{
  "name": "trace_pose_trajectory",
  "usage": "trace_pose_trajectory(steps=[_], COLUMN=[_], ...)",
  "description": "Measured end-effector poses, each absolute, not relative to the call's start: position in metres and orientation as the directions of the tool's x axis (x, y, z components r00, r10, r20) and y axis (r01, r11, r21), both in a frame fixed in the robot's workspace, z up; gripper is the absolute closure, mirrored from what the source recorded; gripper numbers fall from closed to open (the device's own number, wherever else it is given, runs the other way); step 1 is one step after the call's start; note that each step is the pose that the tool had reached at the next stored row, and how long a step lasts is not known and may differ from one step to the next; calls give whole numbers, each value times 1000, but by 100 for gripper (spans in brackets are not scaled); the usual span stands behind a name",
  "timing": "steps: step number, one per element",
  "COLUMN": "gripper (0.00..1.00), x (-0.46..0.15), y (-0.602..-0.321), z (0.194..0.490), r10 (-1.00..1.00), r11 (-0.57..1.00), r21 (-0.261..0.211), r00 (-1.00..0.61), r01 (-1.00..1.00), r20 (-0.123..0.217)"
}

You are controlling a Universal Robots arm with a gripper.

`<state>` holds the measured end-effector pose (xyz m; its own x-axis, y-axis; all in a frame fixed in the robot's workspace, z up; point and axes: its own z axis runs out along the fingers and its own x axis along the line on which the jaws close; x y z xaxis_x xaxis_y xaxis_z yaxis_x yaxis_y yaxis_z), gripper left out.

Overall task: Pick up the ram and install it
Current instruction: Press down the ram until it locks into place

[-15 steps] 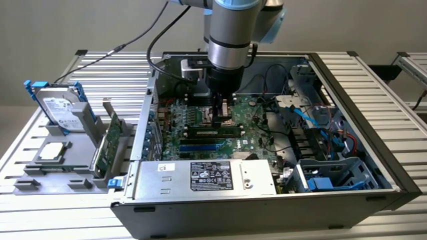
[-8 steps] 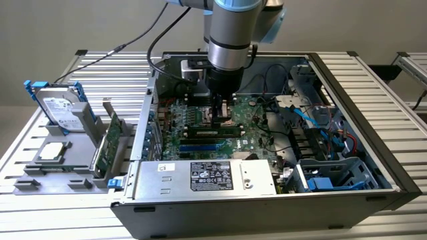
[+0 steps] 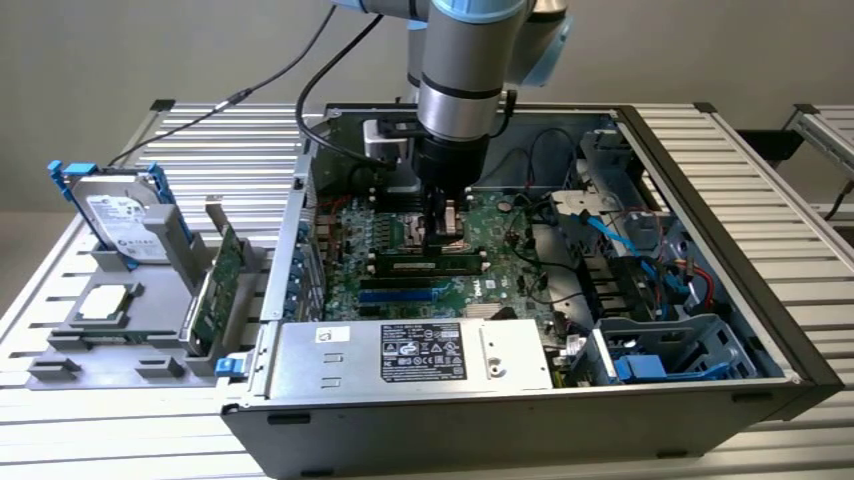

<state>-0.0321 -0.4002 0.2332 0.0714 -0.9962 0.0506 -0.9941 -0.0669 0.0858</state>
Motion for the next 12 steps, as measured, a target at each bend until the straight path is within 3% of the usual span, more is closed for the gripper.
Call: trace_pose_trajectory(steps=[12], gripper=[89], x=[-32], y=[-400], z=[228], r10=[-996], r11=[-67], r21=[86], r00=[72], r01=[-994], r20=[51])
